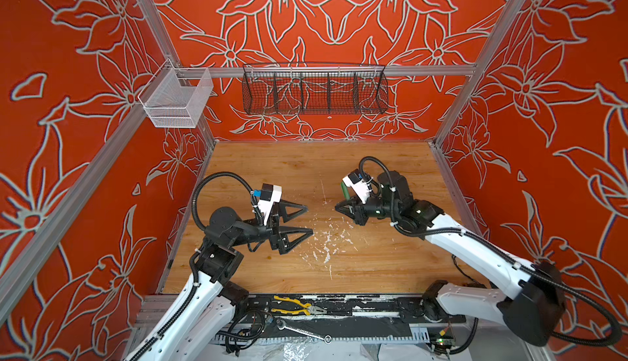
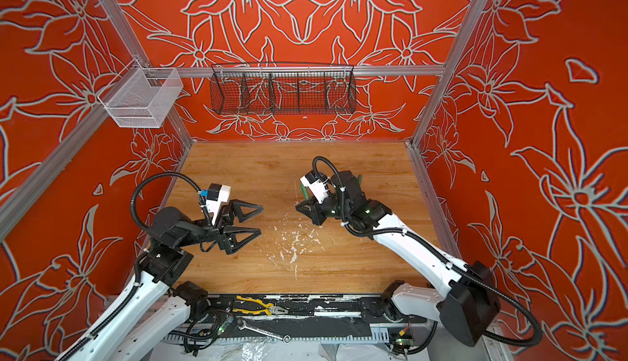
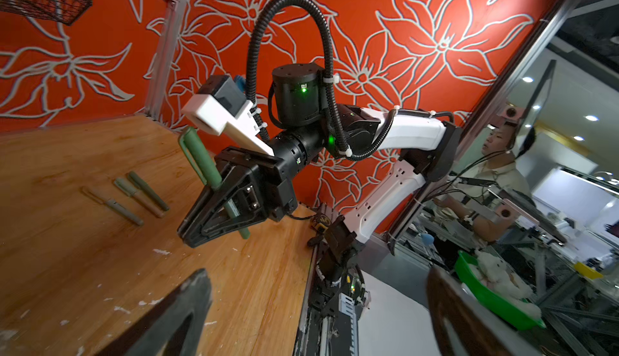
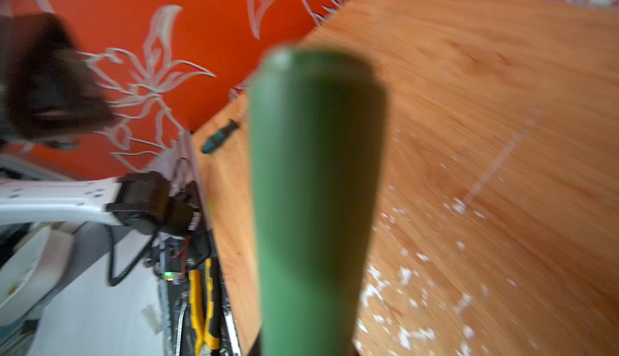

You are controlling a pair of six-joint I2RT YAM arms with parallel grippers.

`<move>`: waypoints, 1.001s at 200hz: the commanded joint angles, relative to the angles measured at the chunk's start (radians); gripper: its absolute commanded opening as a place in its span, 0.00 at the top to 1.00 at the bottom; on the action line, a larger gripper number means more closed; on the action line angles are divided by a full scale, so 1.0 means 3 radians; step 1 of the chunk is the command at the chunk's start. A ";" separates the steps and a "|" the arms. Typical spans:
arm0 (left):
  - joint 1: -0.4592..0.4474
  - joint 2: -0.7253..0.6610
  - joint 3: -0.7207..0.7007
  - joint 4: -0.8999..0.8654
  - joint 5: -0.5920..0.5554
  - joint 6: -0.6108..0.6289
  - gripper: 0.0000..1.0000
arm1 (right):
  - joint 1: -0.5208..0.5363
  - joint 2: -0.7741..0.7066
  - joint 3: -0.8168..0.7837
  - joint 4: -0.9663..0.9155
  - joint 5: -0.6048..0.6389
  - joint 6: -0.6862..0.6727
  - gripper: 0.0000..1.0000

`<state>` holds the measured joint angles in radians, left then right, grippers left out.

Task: Insert pens into pen caps
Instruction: Place a pen at the top-center of the table.

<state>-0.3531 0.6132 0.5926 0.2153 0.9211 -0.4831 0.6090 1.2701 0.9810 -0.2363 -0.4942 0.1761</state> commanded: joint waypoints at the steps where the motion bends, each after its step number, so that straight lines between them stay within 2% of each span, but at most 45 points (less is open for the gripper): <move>1: 0.0021 -0.0092 0.0143 -0.0596 -0.0349 0.0222 0.03 | -0.0167 0.0465 0.0279 -0.0478 0.0868 -0.0013 1.00; 45: 0.0027 -0.0150 0.0214 -0.0799 -0.0376 0.0237 0.03 | -0.0409 0.1787 0.1350 -0.1065 0.1707 0.0200 1.00; 72: 0.0026 -0.0201 0.0249 -0.0948 -0.0364 0.0265 0.03 | -0.0518 0.2545 0.2078 -0.1349 0.1771 0.0287 1.00; 90: 0.0027 -0.0253 0.0283 -0.1069 -0.0376 0.0291 0.03 | -0.0527 0.2884 0.2412 -0.1502 0.1939 0.0325 1.00; 131: 0.0026 -0.0342 0.0295 -0.1151 -0.0396 0.0315 0.03 | -0.0612 0.3182 0.2614 -0.1542 0.2075 0.0466 0.99; 200: 0.0029 -0.0309 0.0274 -0.1070 -0.0356 0.0279 0.03 | -0.0754 0.3176 0.2414 -0.1506 0.2098 0.0461 0.80</move>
<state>-0.3523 0.5209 0.6647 -0.1230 0.8055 -0.4046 0.3985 2.2238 1.7329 -0.6689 0.1051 0.2981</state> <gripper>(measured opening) 0.972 0.169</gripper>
